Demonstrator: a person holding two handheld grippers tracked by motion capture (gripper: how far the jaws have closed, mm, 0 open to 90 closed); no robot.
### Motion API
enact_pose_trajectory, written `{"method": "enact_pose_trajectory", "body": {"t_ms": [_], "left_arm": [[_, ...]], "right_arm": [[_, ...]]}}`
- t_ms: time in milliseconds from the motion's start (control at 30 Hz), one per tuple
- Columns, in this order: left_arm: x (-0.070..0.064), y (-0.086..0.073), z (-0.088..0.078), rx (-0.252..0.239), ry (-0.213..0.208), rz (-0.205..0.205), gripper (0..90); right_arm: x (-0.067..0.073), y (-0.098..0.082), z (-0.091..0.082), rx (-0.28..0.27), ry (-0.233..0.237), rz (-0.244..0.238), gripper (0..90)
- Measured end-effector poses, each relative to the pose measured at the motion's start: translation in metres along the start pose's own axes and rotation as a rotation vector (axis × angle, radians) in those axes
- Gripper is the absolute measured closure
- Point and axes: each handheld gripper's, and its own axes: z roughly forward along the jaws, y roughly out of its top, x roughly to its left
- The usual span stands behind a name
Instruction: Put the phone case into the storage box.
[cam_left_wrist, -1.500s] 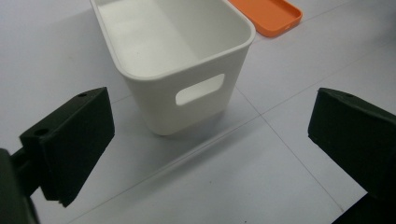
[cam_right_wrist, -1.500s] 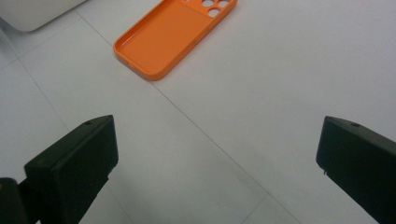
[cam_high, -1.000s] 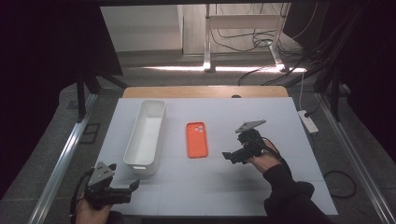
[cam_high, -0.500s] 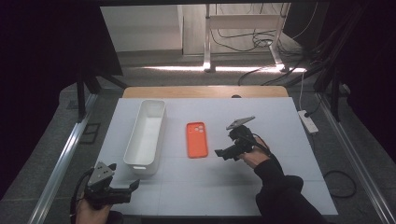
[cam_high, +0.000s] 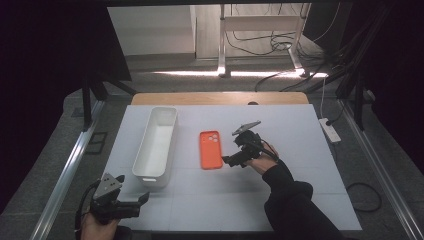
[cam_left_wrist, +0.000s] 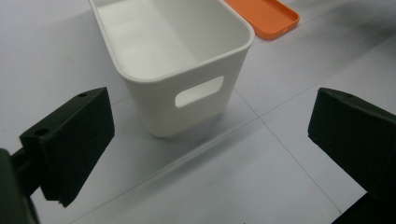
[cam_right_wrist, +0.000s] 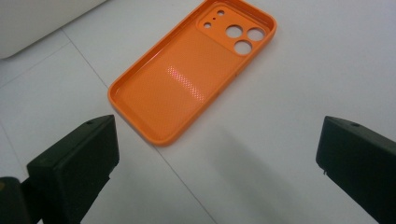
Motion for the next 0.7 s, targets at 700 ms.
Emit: {"method": "enact_pose_trajectory", "body": {"t_ms": [700], "left_arm": [[0.0, 0.0, 0.0, 0.0, -0.002, 0.0, 1.2]], "right_arm": [[0.004, 0.022, 0.025, 0.052, 0.008, -0.008, 4.1]]}}
